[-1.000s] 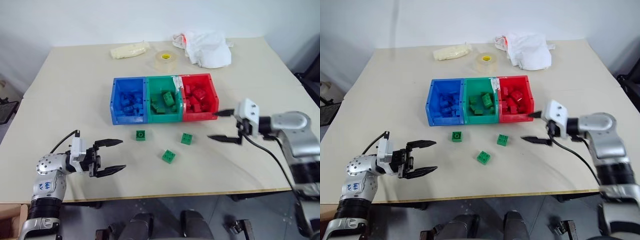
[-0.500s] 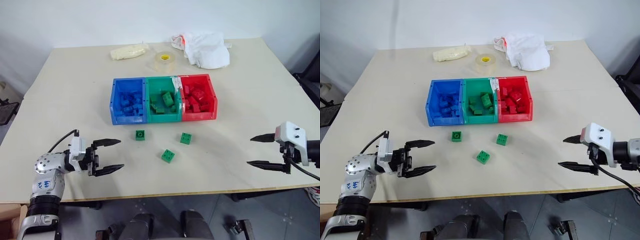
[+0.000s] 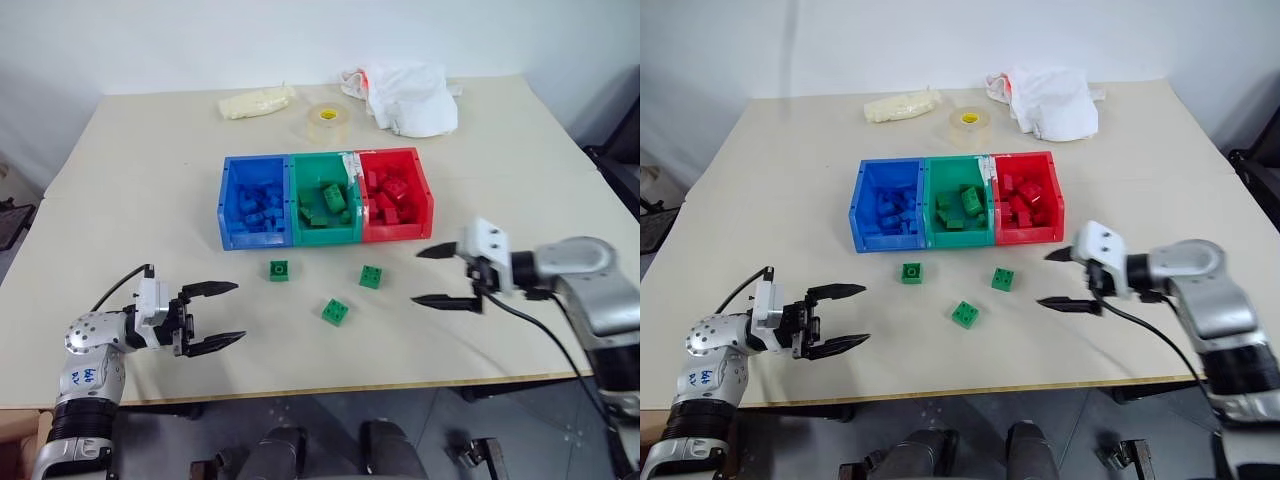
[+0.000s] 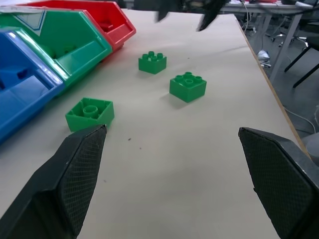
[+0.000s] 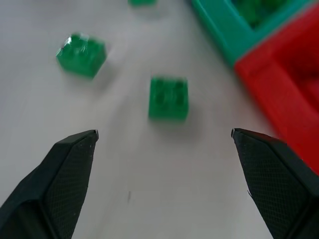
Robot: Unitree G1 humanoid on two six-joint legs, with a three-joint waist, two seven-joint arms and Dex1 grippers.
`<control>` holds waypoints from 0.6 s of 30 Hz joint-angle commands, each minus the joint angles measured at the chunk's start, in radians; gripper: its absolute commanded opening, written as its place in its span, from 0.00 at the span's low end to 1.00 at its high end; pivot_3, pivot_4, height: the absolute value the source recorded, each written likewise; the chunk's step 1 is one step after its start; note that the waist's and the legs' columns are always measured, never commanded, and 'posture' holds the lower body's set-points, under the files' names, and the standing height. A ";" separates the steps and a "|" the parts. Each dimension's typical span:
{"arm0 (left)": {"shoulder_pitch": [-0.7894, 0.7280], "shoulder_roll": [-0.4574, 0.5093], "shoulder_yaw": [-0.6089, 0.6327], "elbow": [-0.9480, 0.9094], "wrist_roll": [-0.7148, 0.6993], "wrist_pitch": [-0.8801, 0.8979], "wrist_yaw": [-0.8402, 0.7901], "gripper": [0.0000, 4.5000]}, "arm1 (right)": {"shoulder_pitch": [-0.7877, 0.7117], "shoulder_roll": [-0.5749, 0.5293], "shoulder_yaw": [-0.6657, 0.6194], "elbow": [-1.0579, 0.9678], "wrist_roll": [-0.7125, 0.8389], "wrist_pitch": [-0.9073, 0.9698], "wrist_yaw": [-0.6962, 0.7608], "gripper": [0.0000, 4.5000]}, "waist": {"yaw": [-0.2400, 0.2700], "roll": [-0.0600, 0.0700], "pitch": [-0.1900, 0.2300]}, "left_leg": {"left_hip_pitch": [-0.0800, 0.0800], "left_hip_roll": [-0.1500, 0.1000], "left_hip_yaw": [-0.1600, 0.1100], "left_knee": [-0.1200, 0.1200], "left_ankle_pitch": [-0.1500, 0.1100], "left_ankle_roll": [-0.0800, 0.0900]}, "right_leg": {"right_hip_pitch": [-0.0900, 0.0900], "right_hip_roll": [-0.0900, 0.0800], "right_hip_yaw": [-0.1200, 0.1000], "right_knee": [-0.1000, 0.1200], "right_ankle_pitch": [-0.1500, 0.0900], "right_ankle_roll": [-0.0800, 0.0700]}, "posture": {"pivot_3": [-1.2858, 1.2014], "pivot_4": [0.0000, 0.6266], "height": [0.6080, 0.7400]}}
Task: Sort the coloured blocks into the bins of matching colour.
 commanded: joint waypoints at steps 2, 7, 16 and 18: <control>0.041 -0.001 0.020 -0.077 -0.026 0.009 0.025 1.00 | -0.061 0.050 0.040 0.111 -0.045 -0.067 0.002 1.00 | 0.007 0.000 0.000 | 0.000 -0.001 -0.001 0.000 0.000 0.000 | 0.000 0.000 -0.001 0.000 0.000 0.000 | 0.52 0.24 1.00; 0.074 -0.015 0.053 -0.139 -0.076 0.030 0.056 1.00 | -0.131 0.137 0.082 0.250 -0.087 -0.131 -0.005 1.00 | -0.002 0.000 0.000 | -0.001 -0.001 -0.002 0.000 0.000 0.000 | 0.000 -0.001 -0.001 -0.002 0.000 0.000 | 0.52 0.24 1.00; 0.109 -0.018 0.081 -0.206 -0.116 0.056 0.078 1.00 | -0.180 0.218 0.095 0.385 -0.132 -0.173 -0.025 0.90 | -0.019 0.000 0.000 | -0.001 0.001 -0.002 -0.001 0.000 -0.001 | -0.001 0.001 -0.001 0.000 0.000 -0.001 | 0.52 0.24 1.00; 0.114 -0.014 0.083 -0.215 -0.124 0.062 0.078 1.00 | -0.177 0.221 0.089 0.380 -0.127 -0.182 -0.020 0.78 | -0.022 0.000 0.000 | -0.001 0.001 -0.002 -0.001 0.000 -0.001 | -0.001 0.001 -0.001 0.001 0.000 -0.001 | 0.52 0.24 1.00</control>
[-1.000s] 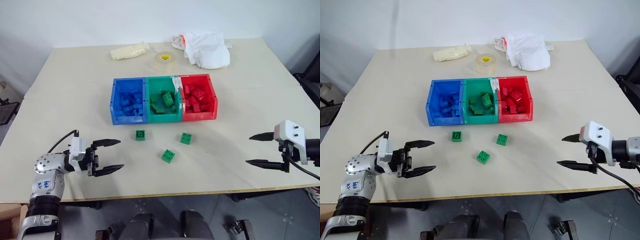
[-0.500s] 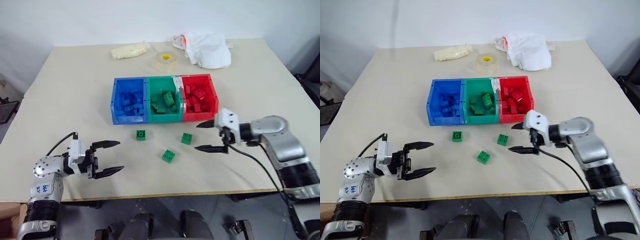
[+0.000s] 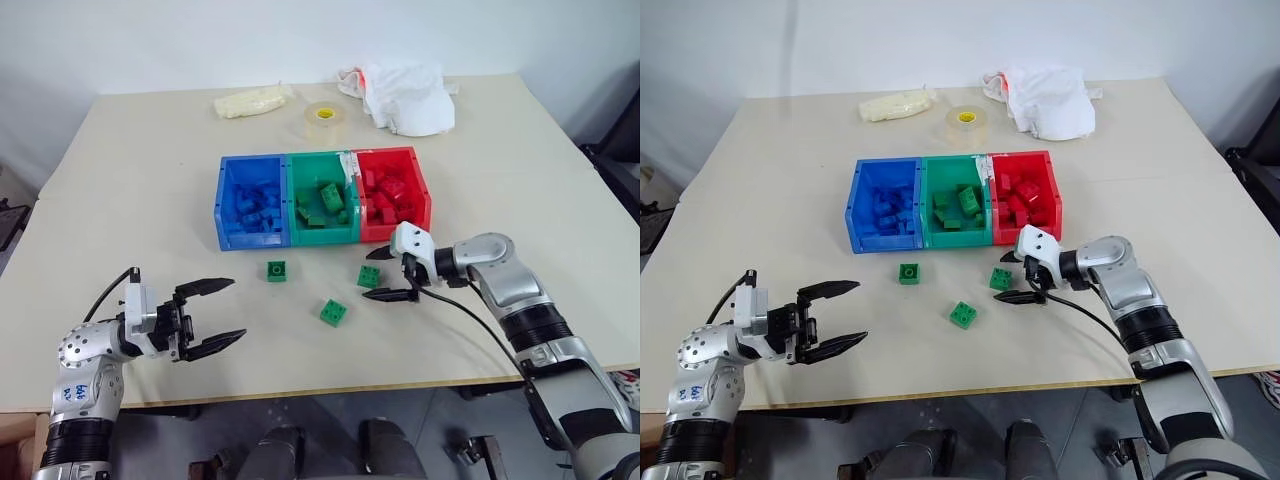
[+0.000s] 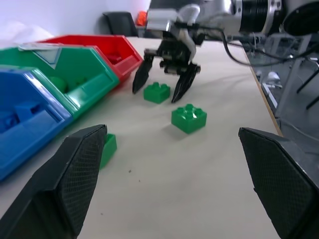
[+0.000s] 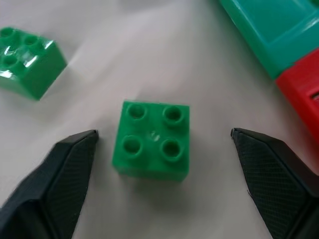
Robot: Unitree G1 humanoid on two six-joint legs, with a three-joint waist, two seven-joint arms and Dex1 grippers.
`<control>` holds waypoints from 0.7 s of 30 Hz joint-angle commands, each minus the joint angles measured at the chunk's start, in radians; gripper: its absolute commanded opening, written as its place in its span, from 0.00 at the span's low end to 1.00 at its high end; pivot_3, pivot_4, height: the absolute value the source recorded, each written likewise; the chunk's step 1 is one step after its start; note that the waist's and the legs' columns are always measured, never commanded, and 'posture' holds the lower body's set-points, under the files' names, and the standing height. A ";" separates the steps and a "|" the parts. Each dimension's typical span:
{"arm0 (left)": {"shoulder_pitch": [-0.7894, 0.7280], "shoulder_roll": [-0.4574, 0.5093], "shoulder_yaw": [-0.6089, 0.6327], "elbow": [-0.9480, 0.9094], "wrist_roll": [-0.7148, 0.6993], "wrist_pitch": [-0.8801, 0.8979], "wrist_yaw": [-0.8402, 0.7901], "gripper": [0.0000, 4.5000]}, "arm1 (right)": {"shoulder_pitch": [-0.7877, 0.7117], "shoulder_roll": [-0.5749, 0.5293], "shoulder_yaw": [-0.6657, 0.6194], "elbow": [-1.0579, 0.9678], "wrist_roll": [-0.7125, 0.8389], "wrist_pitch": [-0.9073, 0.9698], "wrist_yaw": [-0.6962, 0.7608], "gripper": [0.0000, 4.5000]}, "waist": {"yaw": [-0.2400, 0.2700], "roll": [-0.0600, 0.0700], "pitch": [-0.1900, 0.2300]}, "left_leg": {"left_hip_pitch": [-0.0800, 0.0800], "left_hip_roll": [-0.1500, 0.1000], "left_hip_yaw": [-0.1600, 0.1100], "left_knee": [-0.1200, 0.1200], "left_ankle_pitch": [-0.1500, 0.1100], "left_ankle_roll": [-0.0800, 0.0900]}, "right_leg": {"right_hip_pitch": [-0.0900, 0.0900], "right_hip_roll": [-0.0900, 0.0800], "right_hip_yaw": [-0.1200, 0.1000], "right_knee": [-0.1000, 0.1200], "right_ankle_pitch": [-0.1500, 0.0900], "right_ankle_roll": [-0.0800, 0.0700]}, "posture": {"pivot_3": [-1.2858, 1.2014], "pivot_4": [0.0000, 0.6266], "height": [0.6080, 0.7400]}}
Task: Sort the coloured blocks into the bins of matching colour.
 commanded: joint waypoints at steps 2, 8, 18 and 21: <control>0.017 0.013 0.037 -0.047 -0.039 0.011 -0.001 1.00 | -0.004 0.006 -0.022 -0.023 0.009 -0.020 0.001 0.63 | -0.001 0.000 0.000 | 0.000 0.000 0.000 0.000 0.000 0.000 | 0.000 0.000 0.000 0.000 0.000 0.000 | 0.52 0.24 1.00; 0.018 0.019 0.047 -0.061 -0.047 0.028 -0.006 1.00 | 0.022 -0.015 -0.047 -0.135 0.035 0.012 -0.004 0.33 | -0.001 0.000 0.000 | 0.000 0.000 0.000 0.000 0.000 0.000 | 0.000 0.000 0.000 0.000 0.000 0.000 | 0.52 0.24 1.00; -0.022 0.069 0.051 -0.084 -0.051 0.081 0.001 1.00 | -0.143 0.049 -0.109 -0.168 0.070 0.080 -0.100 0.33 | -0.004 0.000 0.000 | 0.000 0.000 0.001 0.000 0.000 0.000 | -0.001 0.000 0.001 0.001 0.000 0.000 | 0.52 0.24 1.00; -0.026 0.080 0.050 -0.084 -0.043 0.093 0.001 1.00 | -0.266 0.125 -0.105 -0.021 0.049 0.040 -0.153 0.33 | -0.007 0.000 0.000 | 0.001 0.000 0.001 -0.001 0.000 -0.001 | -0.001 0.000 0.001 0.002 0.000 0.000 | 0.52 0.24 1.00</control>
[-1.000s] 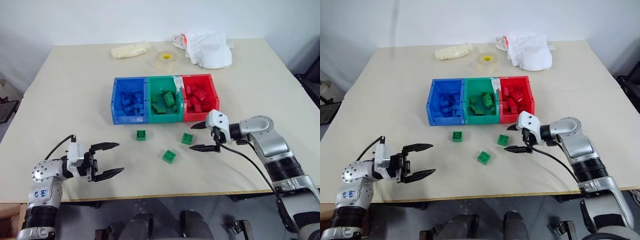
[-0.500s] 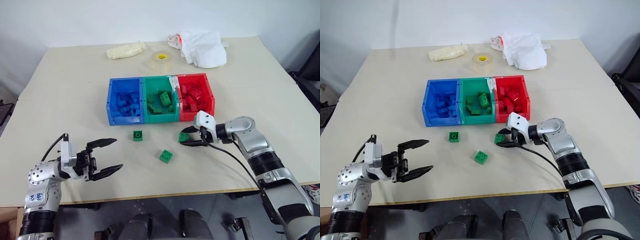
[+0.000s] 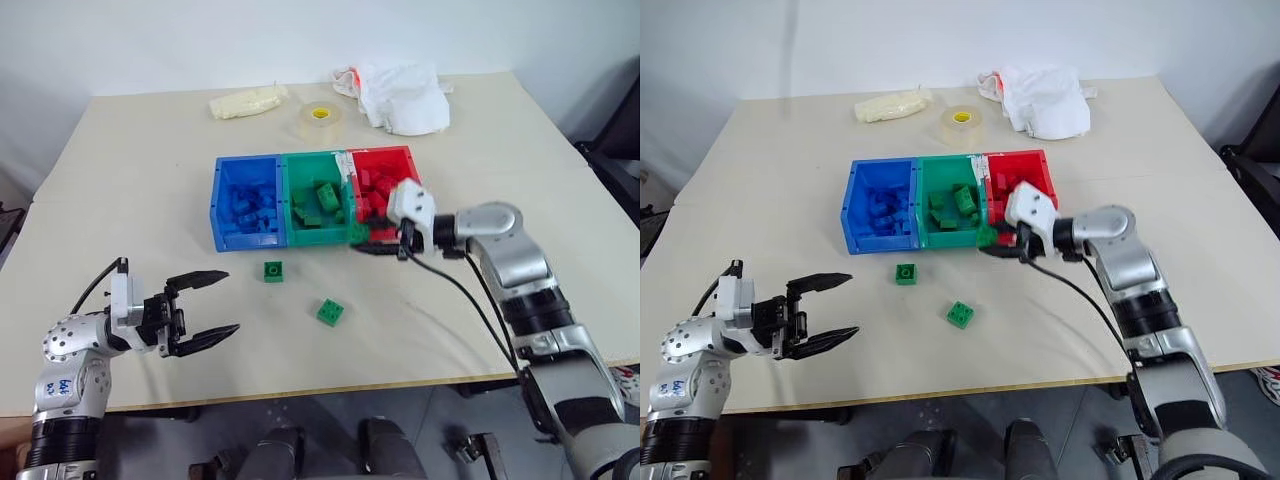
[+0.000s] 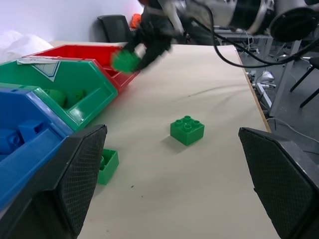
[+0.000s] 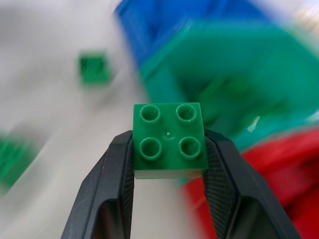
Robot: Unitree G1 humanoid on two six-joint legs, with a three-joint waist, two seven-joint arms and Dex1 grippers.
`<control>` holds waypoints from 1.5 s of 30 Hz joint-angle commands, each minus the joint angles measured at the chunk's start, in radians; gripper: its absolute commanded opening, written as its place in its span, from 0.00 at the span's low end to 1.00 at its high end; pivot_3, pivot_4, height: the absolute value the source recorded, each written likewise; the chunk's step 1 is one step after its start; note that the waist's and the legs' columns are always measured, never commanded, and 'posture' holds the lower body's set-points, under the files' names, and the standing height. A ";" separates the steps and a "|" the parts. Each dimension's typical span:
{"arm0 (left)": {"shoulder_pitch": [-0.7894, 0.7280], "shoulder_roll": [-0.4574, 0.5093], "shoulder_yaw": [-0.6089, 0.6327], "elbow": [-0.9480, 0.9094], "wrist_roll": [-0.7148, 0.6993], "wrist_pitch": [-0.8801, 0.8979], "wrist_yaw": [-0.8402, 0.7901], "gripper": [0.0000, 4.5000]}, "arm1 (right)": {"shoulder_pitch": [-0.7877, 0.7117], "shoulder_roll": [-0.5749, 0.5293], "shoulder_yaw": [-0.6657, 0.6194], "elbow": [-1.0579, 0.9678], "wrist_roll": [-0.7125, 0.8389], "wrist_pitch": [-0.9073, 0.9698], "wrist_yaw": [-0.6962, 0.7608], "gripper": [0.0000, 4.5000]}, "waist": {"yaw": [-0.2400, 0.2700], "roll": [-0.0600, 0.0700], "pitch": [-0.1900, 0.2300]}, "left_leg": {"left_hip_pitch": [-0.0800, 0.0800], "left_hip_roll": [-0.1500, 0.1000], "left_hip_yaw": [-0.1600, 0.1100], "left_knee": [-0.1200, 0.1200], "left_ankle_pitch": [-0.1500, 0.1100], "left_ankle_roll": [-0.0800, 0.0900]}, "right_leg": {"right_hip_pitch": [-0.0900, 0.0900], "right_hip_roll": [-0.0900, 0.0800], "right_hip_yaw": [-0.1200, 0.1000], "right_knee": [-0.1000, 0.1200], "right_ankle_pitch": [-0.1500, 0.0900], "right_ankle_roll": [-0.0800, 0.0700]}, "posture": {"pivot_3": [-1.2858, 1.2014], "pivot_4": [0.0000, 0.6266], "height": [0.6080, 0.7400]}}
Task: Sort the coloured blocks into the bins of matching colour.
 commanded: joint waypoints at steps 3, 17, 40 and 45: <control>-0.010 0.026 0.018 -0.024 -0.003 0.009 0.005 1.00 | -0.173 0.104 -0.003 0.241 -0.042 -0.099 -0.083 0.33 | -0.003 0.000 0.000 | 0.000 0.000 0.000 -0.001 0.000 0.000 | 0.000 0.000 0.000 0.000 0.000 0.000 | 0.52 0.24 1.00; -0.023 0.037 0.016 -0.010 0.018 0.005 0.012 1.00 | -0.393 0.222 -0.014 0.706 -0.160 -0.331 -0.212 0.99 | -0.028 0.000 0.000 | 0.000 0.000 -0.003 -0.002 0.000 0.000 | 0.000 0.000 -0.001 0.004 0.000 0.000 | 0.52 0.24 1.00; -0.093 0.026 -0.015 0.143 0.041 -0.046 -0.063 1.00 | 0.572 -0.489 -0.286 -0.281 0.194 -0.053 0.312 0.99 | 0.005 0.000 0.000 | 0.000 0.000 0.003 0.001 -0.001 0.000 | 0.001 0.000 -0.001 -0.001 0.000 0.000 | 0.52 0.24 1.00; -0.104 0.028 -0.019 0.161 0.043 -0.047 -0.074 1.00 | 0.614 -0.526 -0.319 -0.296 0.209 -0.043 0.292 0.99 | 0.004 0.000 0.000 | 0.001 0.001 0.005 0.001 -0.001 0.000 | 0.001 0.000 0.000 -0.001 0.000 -0.001 | 0.52 0.24 1.00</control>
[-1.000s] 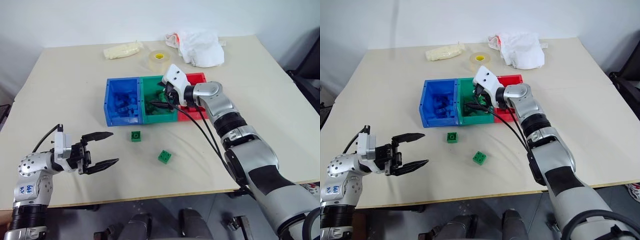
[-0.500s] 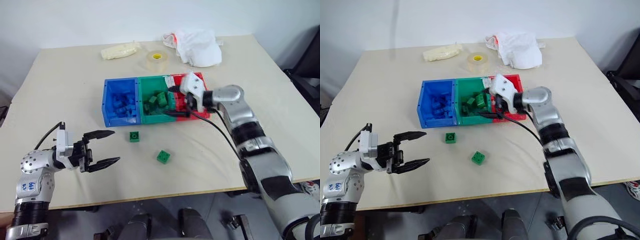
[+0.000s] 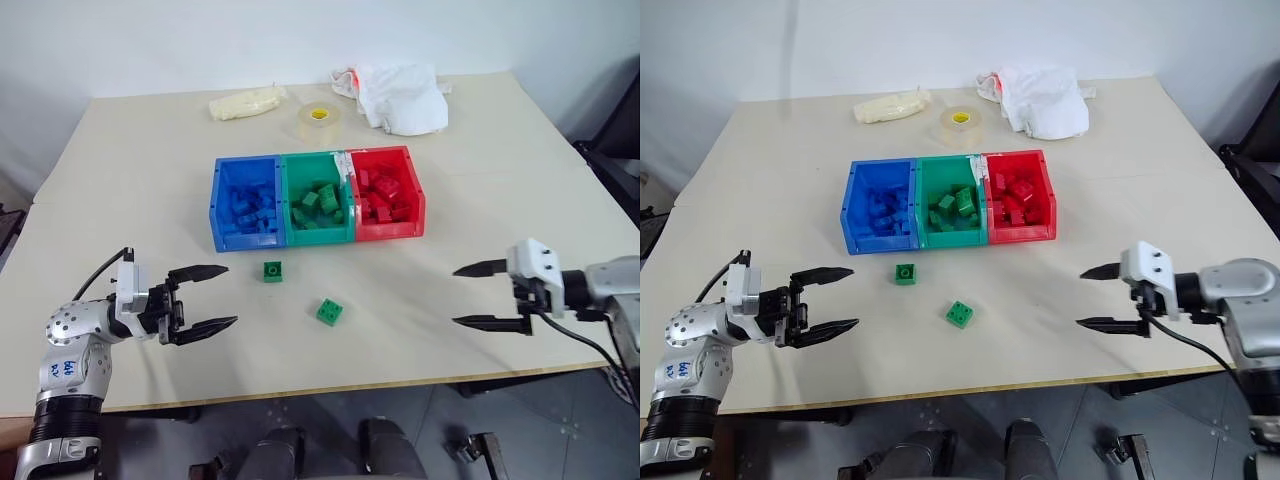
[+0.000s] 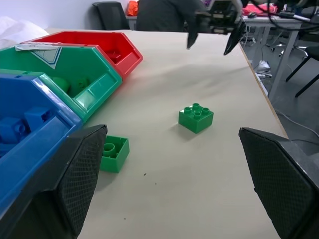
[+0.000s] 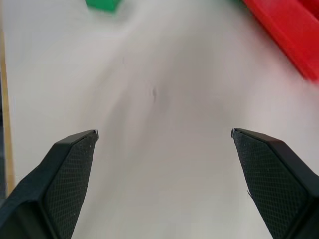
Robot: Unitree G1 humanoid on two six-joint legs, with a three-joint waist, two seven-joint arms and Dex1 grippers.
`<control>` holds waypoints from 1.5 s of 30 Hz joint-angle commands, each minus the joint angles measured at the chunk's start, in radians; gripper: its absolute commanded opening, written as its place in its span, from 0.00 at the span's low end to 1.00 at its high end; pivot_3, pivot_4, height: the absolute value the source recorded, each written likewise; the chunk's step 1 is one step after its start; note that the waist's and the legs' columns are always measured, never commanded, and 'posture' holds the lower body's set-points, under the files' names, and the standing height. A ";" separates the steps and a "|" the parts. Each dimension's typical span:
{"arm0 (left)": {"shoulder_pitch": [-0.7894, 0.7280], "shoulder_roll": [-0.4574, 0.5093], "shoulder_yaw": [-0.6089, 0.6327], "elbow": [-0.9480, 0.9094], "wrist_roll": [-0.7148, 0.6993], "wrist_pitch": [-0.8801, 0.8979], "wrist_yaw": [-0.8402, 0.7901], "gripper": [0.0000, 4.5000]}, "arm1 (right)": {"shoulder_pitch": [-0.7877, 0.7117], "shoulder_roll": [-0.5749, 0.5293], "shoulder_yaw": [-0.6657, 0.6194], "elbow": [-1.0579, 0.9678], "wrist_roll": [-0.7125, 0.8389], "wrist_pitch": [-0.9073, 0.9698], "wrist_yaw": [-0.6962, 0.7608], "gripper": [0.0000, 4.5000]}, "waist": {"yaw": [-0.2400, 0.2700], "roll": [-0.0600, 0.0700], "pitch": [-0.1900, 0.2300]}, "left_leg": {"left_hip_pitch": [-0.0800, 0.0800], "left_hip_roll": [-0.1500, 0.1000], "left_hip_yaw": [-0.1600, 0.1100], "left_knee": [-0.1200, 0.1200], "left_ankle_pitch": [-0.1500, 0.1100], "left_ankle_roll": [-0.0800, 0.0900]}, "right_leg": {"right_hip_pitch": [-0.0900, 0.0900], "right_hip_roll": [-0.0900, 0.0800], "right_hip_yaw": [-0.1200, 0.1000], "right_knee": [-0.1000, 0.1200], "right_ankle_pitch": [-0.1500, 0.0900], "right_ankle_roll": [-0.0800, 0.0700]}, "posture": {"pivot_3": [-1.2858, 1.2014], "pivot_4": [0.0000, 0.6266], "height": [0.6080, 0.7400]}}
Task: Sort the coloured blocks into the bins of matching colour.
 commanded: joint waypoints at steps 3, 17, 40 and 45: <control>-0.021 0.009 0.010 0.011 0.004 -0.013 -0.014 1.00 | -0.037 0.005 0.000 -0.067 0.028 0.016 -0.024 0.99 | 0.003 0.000 0.000 | 0.000 0.000 0.000 0.000 0.000 0.000 | 0.000 0.000 0.000 0.000 0.000 0.000 | 0.52 0.24 1.00; 0.051 -0.014 0.015 -0.082 -0.007 -0.009 0.022 1.00 | -0.282 0.358 0.381 -0.109 -0.093 0.078 -0.134 0.99 | 0.000 0.000 0.000 | 0.000 0.001 -0.001 0.000 0.000 0.000 | -0.001 0.000 0.000 0.001 0.000 0.000 | 0.52 0.24 1.00; 0.183 -0.014 0.055 -0.217 -0.031 0.006 0.104 1.00 | -0.384 0.572 0.480 0.163 -0.179 -0.069 -0.124 0.46 | 0.000 -0.001 0.000 | 0.000 0.000 -0.006 0.000 -0.001 0.000 | 0.000 0.000 -0.002 0.000 0.000 0.000 | 0.52 0.24 1.00; 0.161 -0.020 0.046 -0.197 -0.024 0.003 0.106 1.00 | -0.433 0.584 0.407 0.125 -0.142 -0.042 -0.189 0.46 | 0.000 -0.001 0.000 | 0.000 0.000 -0.005 0.000 -0.001 0.000 | 0.000 0.000 -0.002 0.000 0.000 0.000 | 0.52 0.24 1.00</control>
